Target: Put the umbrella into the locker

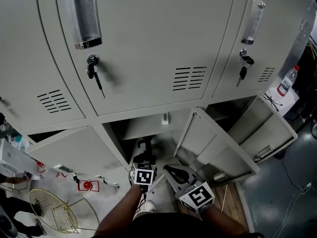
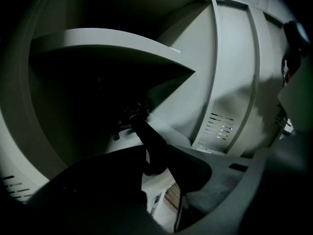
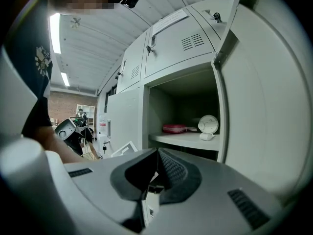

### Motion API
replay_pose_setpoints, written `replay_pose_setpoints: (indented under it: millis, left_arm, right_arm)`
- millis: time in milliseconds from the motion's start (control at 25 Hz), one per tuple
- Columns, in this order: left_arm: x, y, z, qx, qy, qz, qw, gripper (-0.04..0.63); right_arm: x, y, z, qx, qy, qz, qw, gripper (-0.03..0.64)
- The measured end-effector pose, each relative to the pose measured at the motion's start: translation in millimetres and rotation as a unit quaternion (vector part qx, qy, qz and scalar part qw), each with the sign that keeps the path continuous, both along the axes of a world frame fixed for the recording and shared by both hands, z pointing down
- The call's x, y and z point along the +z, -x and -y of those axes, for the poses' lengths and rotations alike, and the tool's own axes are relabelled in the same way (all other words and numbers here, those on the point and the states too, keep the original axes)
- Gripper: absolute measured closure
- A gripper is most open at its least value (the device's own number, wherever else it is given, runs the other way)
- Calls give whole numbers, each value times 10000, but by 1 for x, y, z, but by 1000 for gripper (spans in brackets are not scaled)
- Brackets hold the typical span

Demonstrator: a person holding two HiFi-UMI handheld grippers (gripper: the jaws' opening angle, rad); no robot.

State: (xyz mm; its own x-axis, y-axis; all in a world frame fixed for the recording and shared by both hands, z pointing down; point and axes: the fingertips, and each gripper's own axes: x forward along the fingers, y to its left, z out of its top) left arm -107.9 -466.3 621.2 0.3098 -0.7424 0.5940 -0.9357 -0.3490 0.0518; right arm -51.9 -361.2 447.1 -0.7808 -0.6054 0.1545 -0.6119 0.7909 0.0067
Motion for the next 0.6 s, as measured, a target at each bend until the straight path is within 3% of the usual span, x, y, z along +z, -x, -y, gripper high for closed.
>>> replay_pose_setpoints:
  millis: [600]
  left_arm:
    - [23,5,35,-7,140,41,9999,451]
  right_arm:
    - [3,-2,7,112,-14,-113,9999,586]
